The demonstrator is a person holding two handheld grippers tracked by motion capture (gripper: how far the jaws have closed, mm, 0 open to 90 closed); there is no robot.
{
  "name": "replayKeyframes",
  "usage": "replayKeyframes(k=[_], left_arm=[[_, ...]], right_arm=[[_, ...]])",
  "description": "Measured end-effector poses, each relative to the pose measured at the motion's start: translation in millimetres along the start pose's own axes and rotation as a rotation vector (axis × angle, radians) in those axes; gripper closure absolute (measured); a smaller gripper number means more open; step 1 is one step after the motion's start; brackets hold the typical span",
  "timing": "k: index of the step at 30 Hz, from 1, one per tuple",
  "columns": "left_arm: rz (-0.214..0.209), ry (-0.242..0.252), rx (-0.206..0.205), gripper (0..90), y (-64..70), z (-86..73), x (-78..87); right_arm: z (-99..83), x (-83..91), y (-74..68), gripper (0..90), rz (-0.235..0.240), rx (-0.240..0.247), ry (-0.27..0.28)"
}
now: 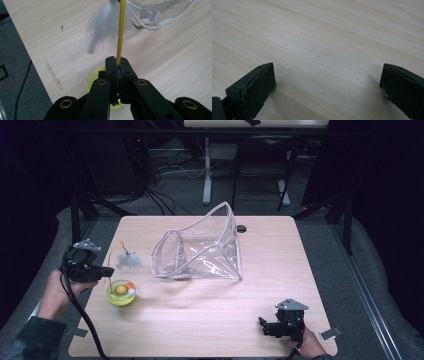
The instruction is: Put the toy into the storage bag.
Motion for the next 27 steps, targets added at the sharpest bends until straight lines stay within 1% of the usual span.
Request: replayKeyframes(k=[8,20,24,27], left_arm=[[0.009,-0.027,-0.006,88.3,-6.9,2.9,-0.2],[0.031,-0.074,-0.021,88.3,-17.2,15.2,-0.2],[0.04,-0.097,-0.033,88.3,-19.9,21.7,1.3],[0.045,-0.105,-0.036,88.3,-21.5,26.4,2.4]], right_arm=[[-0.1,0.2,0.2,0.0,-0.001,0.003,-0.002],[-0.1,0.2,0.2,0.0,-0.001,0.002,-0.002],[-0.1,0.2,0.2,0.0,-0.001,0.002,-0.002],[-0.1,0.0,0.2,0.0,-0.001,0.003,0.0]])
Point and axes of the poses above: each handheld gripper's, and its own axes: x roughly backward along the jaws, z roughly out of its top, y roughly to its right, the point moved 6 cm from there along -x, roughly forward along the jaws, and after that the axes turned 2 degrees about x, right-handed, at the moved point
